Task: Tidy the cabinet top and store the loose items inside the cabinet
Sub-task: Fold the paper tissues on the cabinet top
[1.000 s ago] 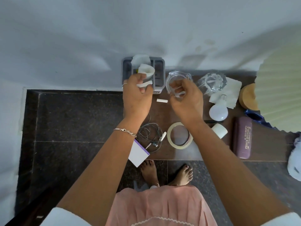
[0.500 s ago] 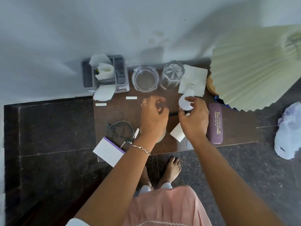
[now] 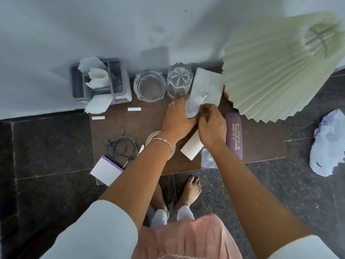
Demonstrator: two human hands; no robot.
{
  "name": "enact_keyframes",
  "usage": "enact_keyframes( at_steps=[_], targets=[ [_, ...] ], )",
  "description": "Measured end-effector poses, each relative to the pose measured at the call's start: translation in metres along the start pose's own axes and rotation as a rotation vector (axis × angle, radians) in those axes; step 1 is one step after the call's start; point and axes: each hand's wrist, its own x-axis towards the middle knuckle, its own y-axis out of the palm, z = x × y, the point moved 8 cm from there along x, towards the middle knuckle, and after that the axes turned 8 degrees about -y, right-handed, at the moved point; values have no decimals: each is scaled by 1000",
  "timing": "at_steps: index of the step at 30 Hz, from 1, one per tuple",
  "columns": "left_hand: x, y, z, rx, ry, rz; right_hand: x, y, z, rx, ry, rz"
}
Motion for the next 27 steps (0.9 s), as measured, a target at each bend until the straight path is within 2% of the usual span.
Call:
enact_keyframes(
  at_steps=[3,8,13,16,24,27],
  targets=[
    [3,-10,9,112,-11,-76,2,-1,0,-19,-21,12],
    [1,-19,27,24,-77,-124,18,-12,-1,-220,-119,-45],
    [-2,-35,42,-37,-114,-172,38,2,-5,-483,-229,142],
    [-2,-44,48,-26,-125,-185,43,6,-7,-577,-265,177],
    [-1,-51,49,4,-125,-176,49,9,2,-694,-341,183],
    [-1,-52,49,-29,-138,-174,45,4,5,-701,-362,124]
  ],
)
